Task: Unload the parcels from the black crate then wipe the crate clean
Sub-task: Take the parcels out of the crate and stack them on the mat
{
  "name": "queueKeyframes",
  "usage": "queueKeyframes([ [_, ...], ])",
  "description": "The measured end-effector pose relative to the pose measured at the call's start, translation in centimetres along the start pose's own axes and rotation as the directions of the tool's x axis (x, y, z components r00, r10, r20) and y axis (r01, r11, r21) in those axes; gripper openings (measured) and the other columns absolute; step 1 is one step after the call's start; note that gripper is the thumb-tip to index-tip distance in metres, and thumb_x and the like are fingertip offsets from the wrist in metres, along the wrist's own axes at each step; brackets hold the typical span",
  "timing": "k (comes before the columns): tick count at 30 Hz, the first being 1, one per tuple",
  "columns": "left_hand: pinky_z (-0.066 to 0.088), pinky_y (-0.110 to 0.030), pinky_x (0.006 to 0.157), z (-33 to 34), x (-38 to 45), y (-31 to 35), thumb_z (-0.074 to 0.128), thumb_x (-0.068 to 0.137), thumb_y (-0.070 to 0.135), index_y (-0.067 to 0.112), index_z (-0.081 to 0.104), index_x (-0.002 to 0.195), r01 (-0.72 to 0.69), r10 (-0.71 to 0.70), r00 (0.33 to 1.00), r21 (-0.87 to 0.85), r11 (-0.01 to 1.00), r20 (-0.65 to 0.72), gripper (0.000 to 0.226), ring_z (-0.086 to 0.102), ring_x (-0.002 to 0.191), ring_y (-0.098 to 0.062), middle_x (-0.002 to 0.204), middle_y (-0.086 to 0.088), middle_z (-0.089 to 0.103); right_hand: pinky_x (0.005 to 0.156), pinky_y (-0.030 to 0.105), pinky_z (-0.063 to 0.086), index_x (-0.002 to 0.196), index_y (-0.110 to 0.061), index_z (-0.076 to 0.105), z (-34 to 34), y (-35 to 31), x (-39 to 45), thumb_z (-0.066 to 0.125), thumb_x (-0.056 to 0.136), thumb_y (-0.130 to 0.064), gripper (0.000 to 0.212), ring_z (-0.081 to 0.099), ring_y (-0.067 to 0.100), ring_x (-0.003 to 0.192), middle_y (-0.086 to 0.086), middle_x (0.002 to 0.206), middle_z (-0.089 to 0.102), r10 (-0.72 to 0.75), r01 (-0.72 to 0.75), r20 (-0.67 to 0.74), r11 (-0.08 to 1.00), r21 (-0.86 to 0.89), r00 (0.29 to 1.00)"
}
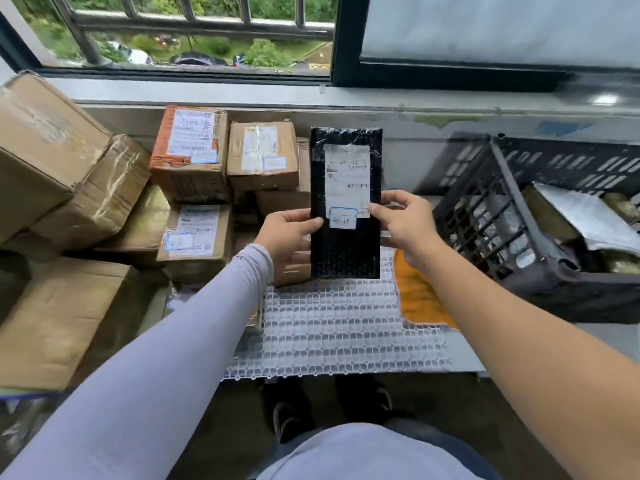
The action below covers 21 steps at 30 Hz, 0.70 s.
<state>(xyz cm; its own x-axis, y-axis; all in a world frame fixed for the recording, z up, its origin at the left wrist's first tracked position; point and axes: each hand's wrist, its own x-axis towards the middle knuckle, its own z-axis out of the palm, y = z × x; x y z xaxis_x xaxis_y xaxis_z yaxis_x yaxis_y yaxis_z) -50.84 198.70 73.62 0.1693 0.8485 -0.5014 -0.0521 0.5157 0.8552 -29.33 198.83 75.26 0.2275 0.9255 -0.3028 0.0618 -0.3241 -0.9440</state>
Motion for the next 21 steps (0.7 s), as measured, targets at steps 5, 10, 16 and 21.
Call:
queueKeyframes([
  [5, 0.064, -0.038, 0.061, 2.9, -0.4, -4.2, 0.067, 0.100, 0.010, 0.014, 0.073, 0.110, 0.090, -0.091, 0.995, -0.045, 0.995, -0.040, 0.013, 0.075, 0.076, -0.023, 0.102, -0.008, 0.079, 0.055, 0.031, 0.056, 0.100, -0.020, 0.066, -2.2, 3.7, -1.0, 0.072, 0.095, -0.009, 0.014, 0.069, 0.019, 0.078, 0.008, 0.105, 0.073, 0.168, -0.168, 0.003, 0.985, 0.035, 0.986],
  [10, 0.063, -0.041, 0.061, 5.8, 0.8, -8.3, 0.072, 0.095, 0.002, 0.009, 0.073, 0.109, 0.126, -0.130, 0.985, -0.041, 0.991, -0.109, 0.016, 0.074, 0.079, -0.026, 0.109, -0.013, 0.077, 0.068, 0.044, 0.063, 0.105, -0.018, 0.065, -4.8, 7.1, -0.8, 0.069, 0.097, -0.006, 0.015, 0.069, 0.019, 0.077, 0.006, 0.099, 0.073, 0.269, -0.269, -0.030, 0.963, 0.010, 0.963],
  [16, 0.062, -0.048, 0.086, 9.8, 3.6, -12.5, 0.080, 0.080, 0.018, 0.032, 0.078, 0.113, 0.138, -0.060, 0.965, 0.304, 0.943, -0.254, 0.035, 0.074, 0.091, -0.026, 0.088, 0.003, 0.076, 0.080, 0.049, 0.062, 0.110, -0.017, 0.067, -7.0, 11.0, 1.7, 0.074, 0.094, -0.015, 0.017, 0.070, 0.024, 0.090, 0.002, 0.101, 0.072, 0.270, -0.295, -0.151, 0.938, -0.182, 0.951],
  [21, 0.056, -0.035, 0.087, 12.2, 4.9, -14.5, 0.076, 0.091, 0.018, 0.031, 0.062, 0.141, 0.159, 0.002, 0.952, 0.499, 0.852, -0.307, 0.053, 0.067, 0.088, -0.021, 0.081, 0.005, 0.065, 0.071, 0.028, 0.041, 0.117, -0.011, 0.065, -7.5, 13.8, 3.5, 0.066, 0.099, -0.014, 0.018, 0.060, 0.019, 0.091, 0.003, 0.104, 0.069, 0.202, -0.252, -0.159, 0.863, -0.438, 0.966],
])
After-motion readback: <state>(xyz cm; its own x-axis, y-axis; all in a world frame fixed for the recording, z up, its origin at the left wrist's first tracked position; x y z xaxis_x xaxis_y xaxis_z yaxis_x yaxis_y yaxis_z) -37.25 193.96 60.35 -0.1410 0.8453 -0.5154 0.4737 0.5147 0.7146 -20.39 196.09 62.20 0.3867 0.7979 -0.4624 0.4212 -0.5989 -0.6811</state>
